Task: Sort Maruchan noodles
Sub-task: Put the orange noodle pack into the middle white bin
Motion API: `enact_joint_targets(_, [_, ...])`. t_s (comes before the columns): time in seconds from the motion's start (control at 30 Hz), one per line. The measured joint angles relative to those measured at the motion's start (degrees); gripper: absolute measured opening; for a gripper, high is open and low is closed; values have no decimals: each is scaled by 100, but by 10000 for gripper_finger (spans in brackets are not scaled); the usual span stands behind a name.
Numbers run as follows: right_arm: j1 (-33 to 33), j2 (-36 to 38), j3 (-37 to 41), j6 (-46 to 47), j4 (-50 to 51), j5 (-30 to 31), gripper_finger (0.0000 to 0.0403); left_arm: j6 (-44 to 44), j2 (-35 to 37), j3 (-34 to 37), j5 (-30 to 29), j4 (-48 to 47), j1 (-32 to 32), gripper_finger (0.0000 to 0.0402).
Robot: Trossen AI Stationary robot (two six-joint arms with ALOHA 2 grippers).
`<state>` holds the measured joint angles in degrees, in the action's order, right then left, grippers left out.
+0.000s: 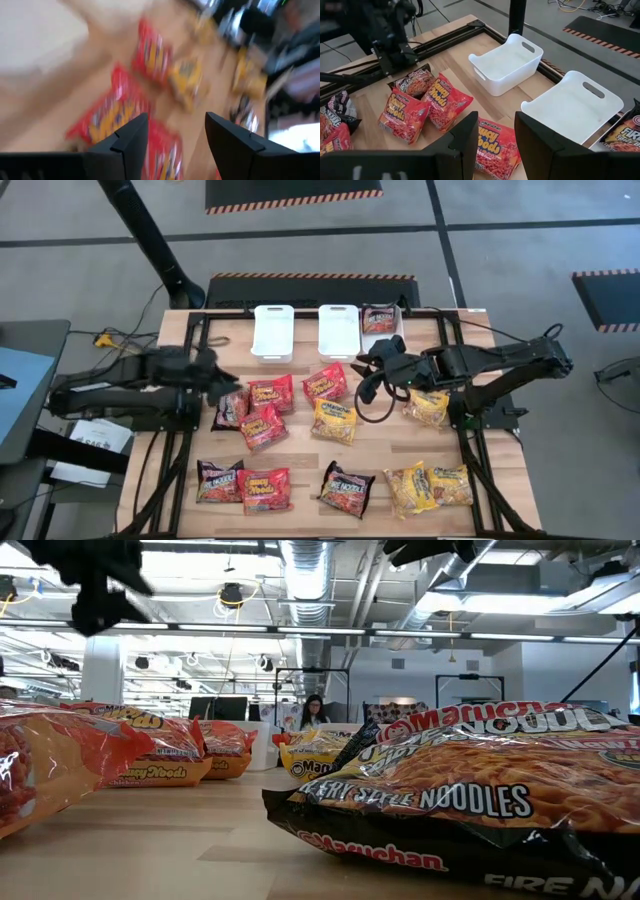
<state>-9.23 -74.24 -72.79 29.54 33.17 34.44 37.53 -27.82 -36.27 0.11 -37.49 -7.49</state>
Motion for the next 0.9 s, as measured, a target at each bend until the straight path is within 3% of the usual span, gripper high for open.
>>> enact_joint_targets(0.2, [0, 0, 0, 0, -1, 0, 152, -387, -851, 0, 574, -258, 2, 185])
enact_joint_targets(0.9, [0, -2, 0, 2, 0, 0, 152, -534, -2757, 0, 1090, -107, 7, 185])
